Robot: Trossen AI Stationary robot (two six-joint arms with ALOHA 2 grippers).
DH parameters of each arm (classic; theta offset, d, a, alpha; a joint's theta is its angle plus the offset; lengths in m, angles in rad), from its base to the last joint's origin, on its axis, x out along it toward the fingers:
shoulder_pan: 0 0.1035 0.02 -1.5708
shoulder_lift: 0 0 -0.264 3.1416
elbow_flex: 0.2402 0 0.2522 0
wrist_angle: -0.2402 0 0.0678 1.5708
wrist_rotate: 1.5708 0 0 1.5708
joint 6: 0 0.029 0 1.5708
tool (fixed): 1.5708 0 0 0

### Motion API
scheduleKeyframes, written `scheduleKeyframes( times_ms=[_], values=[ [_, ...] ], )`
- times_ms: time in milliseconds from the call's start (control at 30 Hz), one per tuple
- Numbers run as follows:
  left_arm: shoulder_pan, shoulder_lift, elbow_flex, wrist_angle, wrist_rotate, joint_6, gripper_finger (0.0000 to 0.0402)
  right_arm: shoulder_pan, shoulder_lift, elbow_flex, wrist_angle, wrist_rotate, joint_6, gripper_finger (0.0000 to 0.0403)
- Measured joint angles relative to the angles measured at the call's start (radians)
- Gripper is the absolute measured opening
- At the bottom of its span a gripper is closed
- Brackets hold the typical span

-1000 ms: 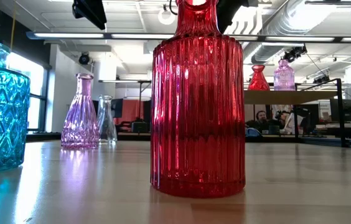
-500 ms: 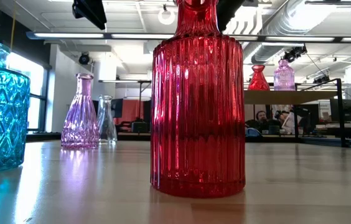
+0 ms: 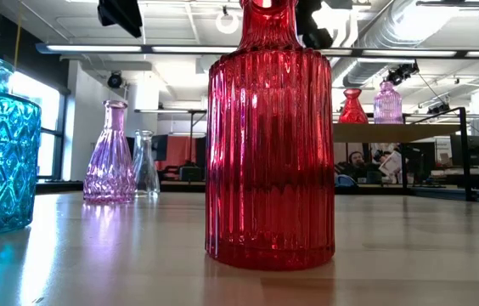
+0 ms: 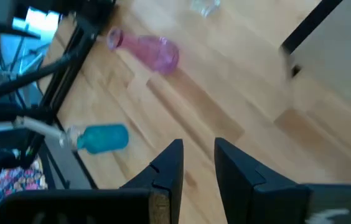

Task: Sort vases onto shelf
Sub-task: Put the bottom purple vase on the shelf aligned with the other purple vase

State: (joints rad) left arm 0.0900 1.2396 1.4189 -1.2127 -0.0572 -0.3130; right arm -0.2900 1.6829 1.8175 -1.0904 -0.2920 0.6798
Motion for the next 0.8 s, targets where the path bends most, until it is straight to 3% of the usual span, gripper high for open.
scheduleKeyframes(
  times_ms=[267, 633, 800],
  values=[
    [-0.069, 0.0, 0.0, -0.084, 0.022, -0.024, 0.0113, 0.119, -0.002, 0.0, -0.029, 0.006, 0.03, 0.0071],
    [-0.11, 0.0, -0.004, -0.156, -0.008, 0.009, 0.0113, 0.288, -0.002, 0.0, -0.044, 0.133, 0.134, 0.0071],
    [-0.127, -0.01, -0.092, -0.142, -0.01, 0.072, 0.0113, 0.354, -0.002, 0.0, -0.044, 0.206, 0.179, 0.0071]
  ],
)
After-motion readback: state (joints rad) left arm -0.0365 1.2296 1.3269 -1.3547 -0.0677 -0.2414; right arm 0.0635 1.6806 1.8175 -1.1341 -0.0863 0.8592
